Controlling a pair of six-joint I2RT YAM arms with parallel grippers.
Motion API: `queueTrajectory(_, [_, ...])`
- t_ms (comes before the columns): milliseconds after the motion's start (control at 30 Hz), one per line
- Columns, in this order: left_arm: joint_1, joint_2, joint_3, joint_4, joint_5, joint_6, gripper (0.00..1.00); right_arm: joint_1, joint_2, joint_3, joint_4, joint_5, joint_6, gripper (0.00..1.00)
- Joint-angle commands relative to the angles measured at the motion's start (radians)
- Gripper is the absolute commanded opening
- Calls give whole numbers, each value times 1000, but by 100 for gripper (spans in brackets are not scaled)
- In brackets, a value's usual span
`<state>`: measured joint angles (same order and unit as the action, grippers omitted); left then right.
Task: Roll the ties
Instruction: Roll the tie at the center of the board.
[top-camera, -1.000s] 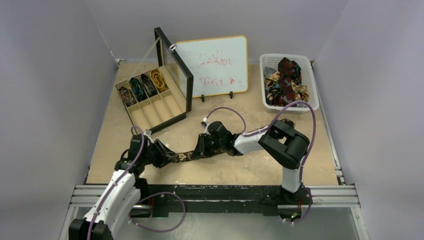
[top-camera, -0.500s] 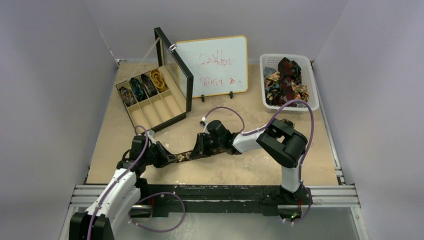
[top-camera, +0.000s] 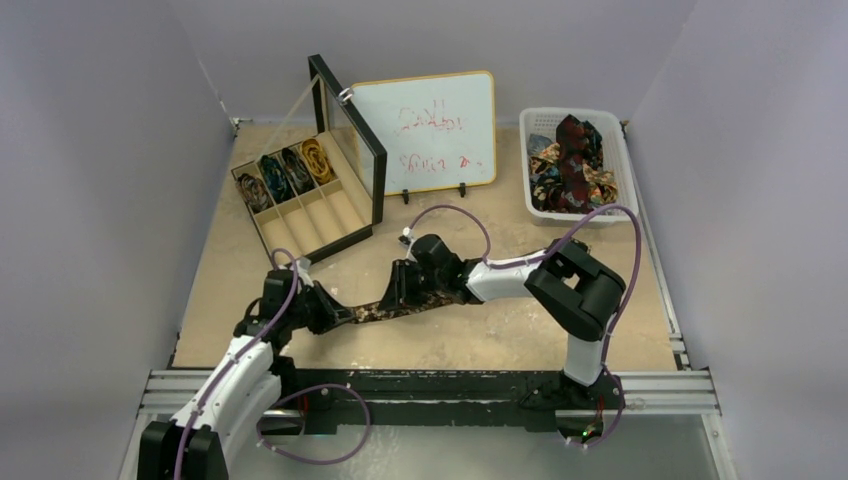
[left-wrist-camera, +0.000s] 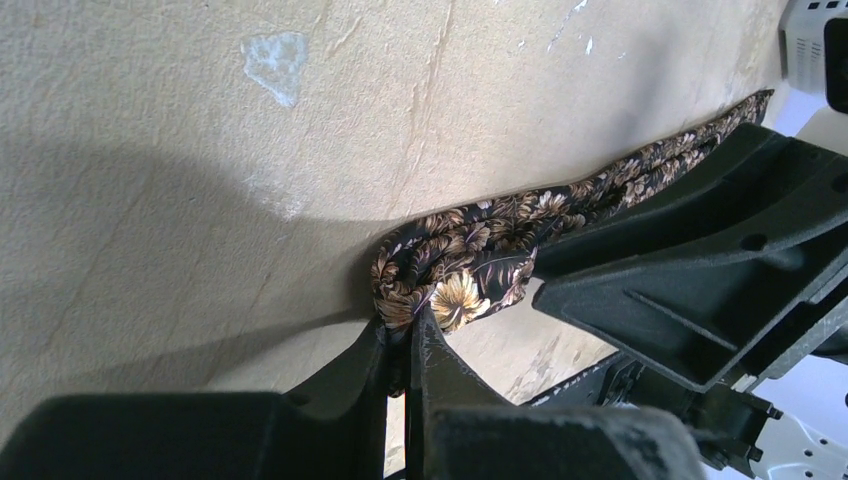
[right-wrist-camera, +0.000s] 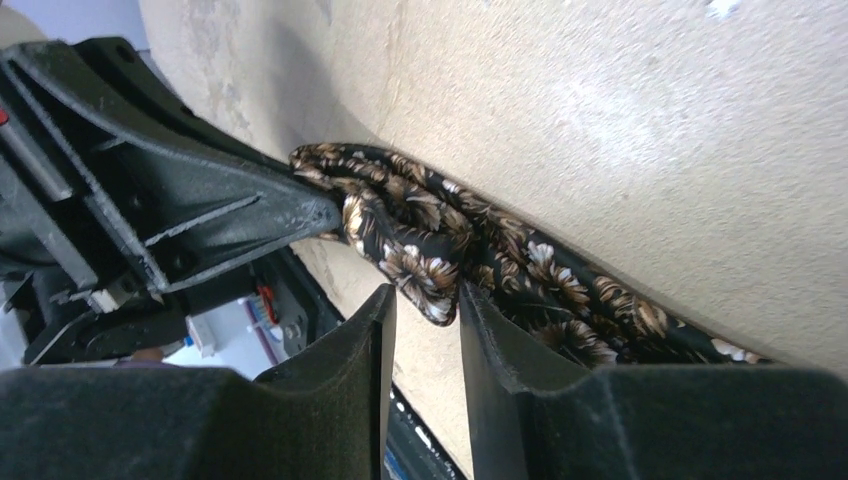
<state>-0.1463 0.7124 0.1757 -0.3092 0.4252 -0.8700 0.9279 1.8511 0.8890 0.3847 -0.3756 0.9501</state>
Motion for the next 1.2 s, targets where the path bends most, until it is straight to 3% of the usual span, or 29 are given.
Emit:
queueTrajectory(0, [-4,-3,15,36,31,30,0,-6,-25,48,-85,74,-37,31])
queueTrajectory(133, [-4,5,26,38,38,36,0,-6,2,63,-76,64,-48,27])
queueTrajectory(267, [-4,14,39,33,38,37,0,-7,36,78,-104,76,-57,14])
queueTrajectory(467, [-4,27,90,6,29,34,0,-2,64,62,-72,91,-53,8])
queueTrajectory(1167, [-99,185,331,-80,50,101,0,0,70,88,-35,126,-33,5])
